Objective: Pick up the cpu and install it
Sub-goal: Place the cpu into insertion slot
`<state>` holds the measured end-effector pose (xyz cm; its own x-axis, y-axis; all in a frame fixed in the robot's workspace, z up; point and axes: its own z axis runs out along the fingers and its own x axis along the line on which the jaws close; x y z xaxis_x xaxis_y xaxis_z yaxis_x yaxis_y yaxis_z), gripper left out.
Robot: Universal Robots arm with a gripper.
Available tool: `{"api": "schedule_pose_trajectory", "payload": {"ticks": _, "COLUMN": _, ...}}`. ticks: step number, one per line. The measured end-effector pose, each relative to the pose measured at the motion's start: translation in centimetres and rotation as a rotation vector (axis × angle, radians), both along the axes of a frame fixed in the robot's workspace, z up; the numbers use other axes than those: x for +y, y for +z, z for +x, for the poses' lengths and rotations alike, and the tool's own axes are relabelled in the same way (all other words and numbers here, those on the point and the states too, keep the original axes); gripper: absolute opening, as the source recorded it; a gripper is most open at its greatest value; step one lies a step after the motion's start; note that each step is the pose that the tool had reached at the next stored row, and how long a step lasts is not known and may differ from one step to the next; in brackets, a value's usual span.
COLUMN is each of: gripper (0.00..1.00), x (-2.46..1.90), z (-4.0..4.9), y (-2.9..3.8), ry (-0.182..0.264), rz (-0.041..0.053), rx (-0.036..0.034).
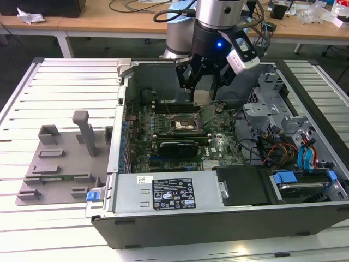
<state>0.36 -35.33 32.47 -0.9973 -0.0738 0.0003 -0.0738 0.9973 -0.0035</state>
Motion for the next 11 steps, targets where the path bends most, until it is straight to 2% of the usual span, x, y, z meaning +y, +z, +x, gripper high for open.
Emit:
{"api": "schedule_pose_trajectory", "payload": {"ticks": 3, "gripper": 0.55, "x": 0.0, "z": 0.0, "y": 0.0, "ry": -0.005, "rz": -0.0001, "rx": 0.0}}
{"api": "schedule_pose_trajectory", "payload": {"ticks": 7, "gripper": 0.55, "x": 0.0, "z": 0.0, "y": -0.02, "ry": -0.048, "rz": -0.0043, "rx": -0.0001}}
{"api": "schedule_pose_trajectory", "payload": {"ticks": 11, "gripper": 0.55, "x": 0.0, "z": 0.0, "y": -0.02, "ry": -0.101, "rz": -0.0285, "rx": -0.0006}}
